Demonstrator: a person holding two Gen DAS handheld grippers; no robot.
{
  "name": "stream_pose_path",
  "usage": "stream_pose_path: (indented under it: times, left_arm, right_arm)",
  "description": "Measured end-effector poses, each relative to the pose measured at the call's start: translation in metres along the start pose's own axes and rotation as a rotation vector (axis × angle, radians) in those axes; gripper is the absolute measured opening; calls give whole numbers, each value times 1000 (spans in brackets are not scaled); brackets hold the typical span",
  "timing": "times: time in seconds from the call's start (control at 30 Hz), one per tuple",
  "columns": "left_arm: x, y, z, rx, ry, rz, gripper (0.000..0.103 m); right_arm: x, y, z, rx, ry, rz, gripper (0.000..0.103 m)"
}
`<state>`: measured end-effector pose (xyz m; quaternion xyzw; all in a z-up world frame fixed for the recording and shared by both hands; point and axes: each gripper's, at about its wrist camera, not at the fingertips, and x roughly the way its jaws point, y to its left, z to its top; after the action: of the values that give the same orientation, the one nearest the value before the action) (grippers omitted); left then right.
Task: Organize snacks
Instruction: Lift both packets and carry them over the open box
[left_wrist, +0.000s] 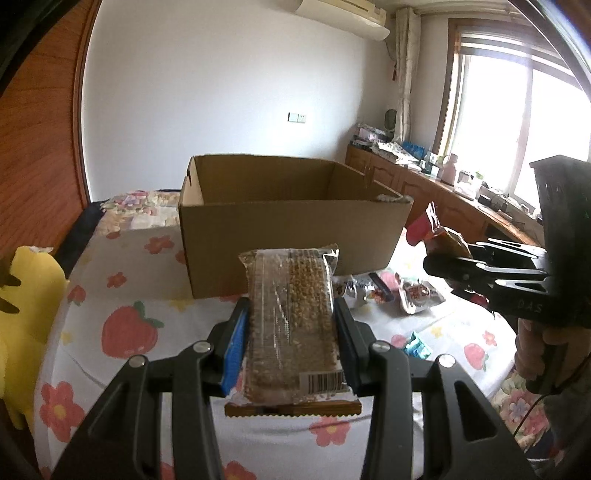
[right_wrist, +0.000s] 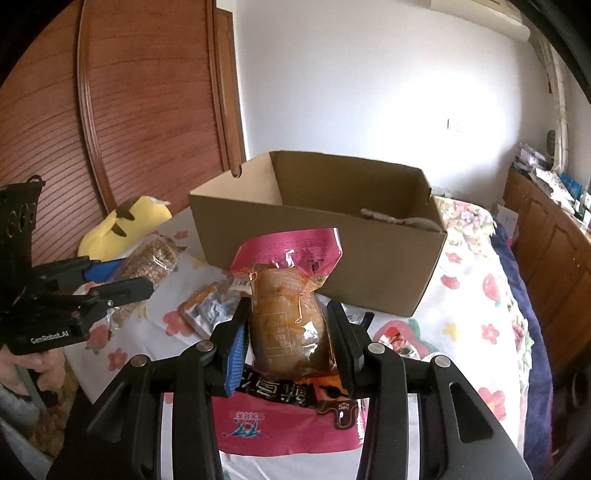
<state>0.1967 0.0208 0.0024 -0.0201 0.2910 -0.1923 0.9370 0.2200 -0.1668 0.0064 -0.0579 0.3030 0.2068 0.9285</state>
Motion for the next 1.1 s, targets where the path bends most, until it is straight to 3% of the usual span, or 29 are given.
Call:
stream_pose_path:
  times: [0.33, 0.77, 1.1]
  left_arm:
    - [5, -3, 41, 12, -57, -6, 42]
    - [41, 5, 97, -3, -104, -6, 42]
    - [88, 11, 127, 6, -66, 10, 42]
  right_arm:
    - [-5, -9, 30, -55, -49, -16, 40]
    - [-3, -21, 68, -88, -112, 8, 41]
    - [14, -29, 92, -118, -147, 0, 41]
